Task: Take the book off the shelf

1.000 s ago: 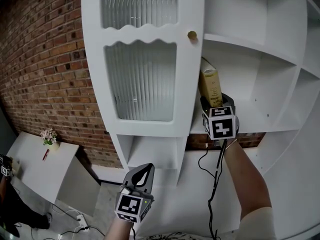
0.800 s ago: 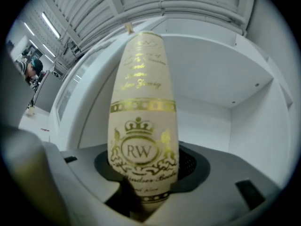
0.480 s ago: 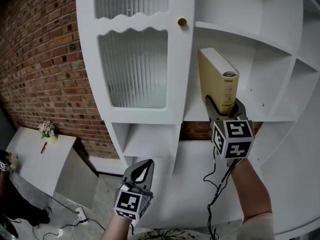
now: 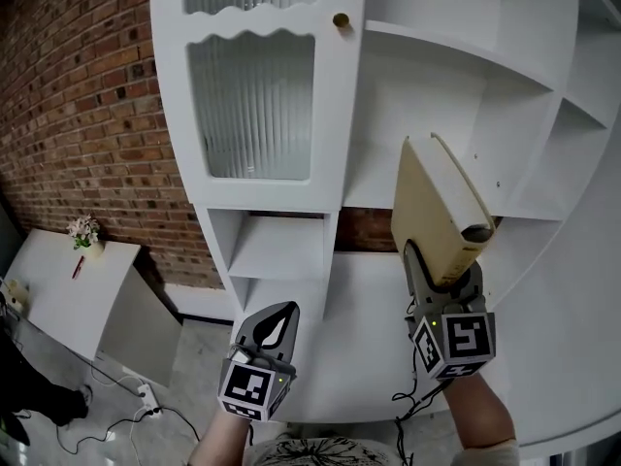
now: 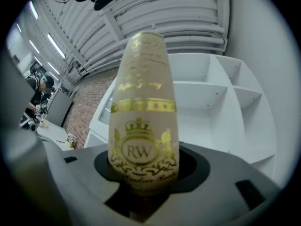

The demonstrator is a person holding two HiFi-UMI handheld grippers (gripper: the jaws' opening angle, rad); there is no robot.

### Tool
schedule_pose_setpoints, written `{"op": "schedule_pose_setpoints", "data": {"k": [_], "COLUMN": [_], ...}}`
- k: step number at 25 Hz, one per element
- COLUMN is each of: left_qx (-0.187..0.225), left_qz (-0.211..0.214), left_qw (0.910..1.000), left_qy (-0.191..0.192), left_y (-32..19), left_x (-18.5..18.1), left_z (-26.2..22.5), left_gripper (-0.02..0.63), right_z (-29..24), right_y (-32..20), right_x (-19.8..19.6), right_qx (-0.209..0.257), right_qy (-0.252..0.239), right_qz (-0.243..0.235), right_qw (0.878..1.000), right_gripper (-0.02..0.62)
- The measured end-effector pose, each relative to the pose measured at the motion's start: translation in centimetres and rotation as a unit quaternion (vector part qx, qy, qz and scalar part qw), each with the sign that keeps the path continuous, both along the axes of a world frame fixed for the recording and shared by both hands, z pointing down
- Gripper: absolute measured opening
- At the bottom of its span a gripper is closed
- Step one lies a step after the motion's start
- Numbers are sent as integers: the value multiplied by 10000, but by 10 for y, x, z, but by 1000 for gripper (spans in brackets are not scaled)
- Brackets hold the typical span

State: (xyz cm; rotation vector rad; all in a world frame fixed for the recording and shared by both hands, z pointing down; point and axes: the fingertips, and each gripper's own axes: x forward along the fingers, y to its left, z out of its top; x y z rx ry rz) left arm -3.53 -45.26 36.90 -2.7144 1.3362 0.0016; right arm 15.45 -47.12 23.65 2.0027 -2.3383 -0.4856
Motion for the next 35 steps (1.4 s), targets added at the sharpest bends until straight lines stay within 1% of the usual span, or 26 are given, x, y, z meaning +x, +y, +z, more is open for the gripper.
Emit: {"op": "schedule_pose_setpoints", "data": {"k": [3, 5, 8, 11, 17, 23, 26, 31, 35], "left_qx": [-43, -136, -250, -275, -394, -506, -510, -534, -523], "left_qz": [50, 63, 64, 66, -27, -121, -119, -208, -214], "left_qw": [10000, 9999, 9997, 9996, 9992, 9986, 9985, 9983, 9983], "left_qy": [24, 13, -11, -33, -56, -81, -150, -99, -113], "left_y": [13, 20, 28, 35, 44, 55, 62, 63, 65], "left_x": [5, 8, 15, 21, 24, 31, 36, 39, 44], "left_z": [9, 22, 36, 47, 69, 90, 97, 97, 98], "left_gripper": [9, 9, 9, 9, 9, 9, 9, 9, 9], "right_z": [36, 65, 109, 151, 218, 241, 245, 245, 246], "right_y": [20, 30, 43, 54, 74, 83, 85, 86, 85], "right_x": [2, 2, 3, 8, 21, 33, 35, 35, 34], "right_qx": [-119, -293, -610, -793, -1276, -1384, -1435, -1471, -1477], "right_qy": [121, 124, -40, -201, -452, -661, -623, -660, -598], "right_qz": [56, 8, -102, -174, -262, -319, -358, -466, -521], "right_qw": [9998, 9995, 9981, 9965, 9905, 9876, 9870, 9858, 9858], "right_gripper": [230, 230, 230, 230, 230, 230, 230, 230, 229]}}
